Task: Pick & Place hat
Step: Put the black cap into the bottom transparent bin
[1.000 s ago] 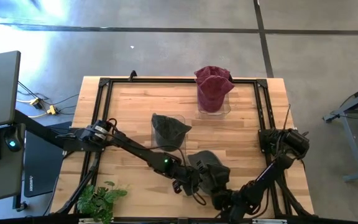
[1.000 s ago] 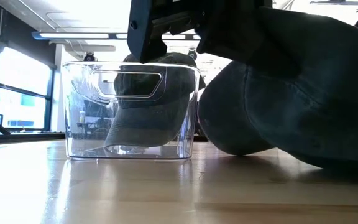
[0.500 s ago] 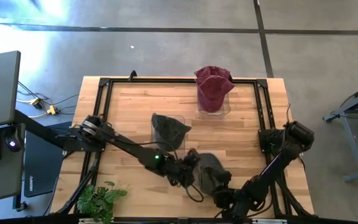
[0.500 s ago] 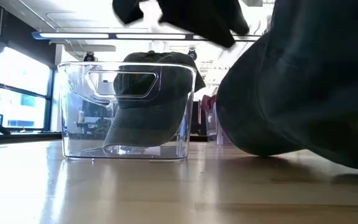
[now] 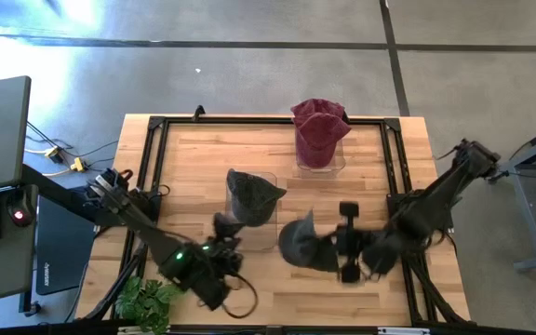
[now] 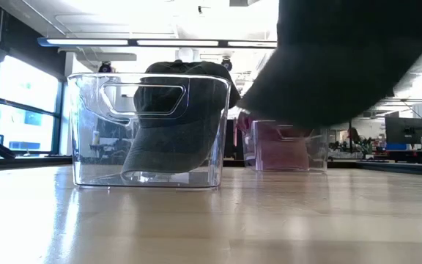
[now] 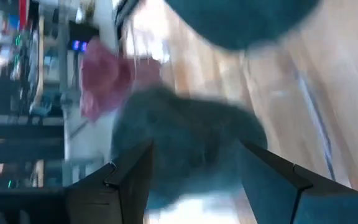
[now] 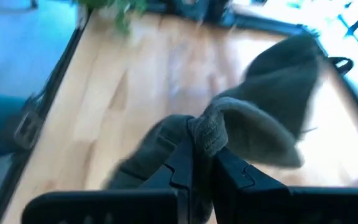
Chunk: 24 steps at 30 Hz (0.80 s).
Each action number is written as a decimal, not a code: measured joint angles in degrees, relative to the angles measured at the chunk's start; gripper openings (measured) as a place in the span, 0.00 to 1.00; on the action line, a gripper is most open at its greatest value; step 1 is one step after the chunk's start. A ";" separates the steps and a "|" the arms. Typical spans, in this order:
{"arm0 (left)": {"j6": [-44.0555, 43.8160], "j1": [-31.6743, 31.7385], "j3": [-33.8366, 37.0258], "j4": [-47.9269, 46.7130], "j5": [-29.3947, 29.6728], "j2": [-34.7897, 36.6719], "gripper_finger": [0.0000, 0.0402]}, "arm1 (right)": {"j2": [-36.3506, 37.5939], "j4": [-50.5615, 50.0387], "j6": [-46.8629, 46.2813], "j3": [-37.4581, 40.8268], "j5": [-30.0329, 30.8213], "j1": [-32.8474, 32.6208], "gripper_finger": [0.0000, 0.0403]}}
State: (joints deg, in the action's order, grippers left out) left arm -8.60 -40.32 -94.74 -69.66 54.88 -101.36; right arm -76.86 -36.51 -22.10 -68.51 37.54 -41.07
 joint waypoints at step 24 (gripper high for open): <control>-51.60 -14.86 24.53 -8.35 8.99 3.32 0.54 | -20.82 -2.07 47.68 -30.73 -32.27 30.25 0.07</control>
State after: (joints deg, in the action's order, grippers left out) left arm -60.20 -55.18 -70.20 -78.01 63.87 -98.04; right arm -97.68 -38.58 25.58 -99.24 5.26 -10.83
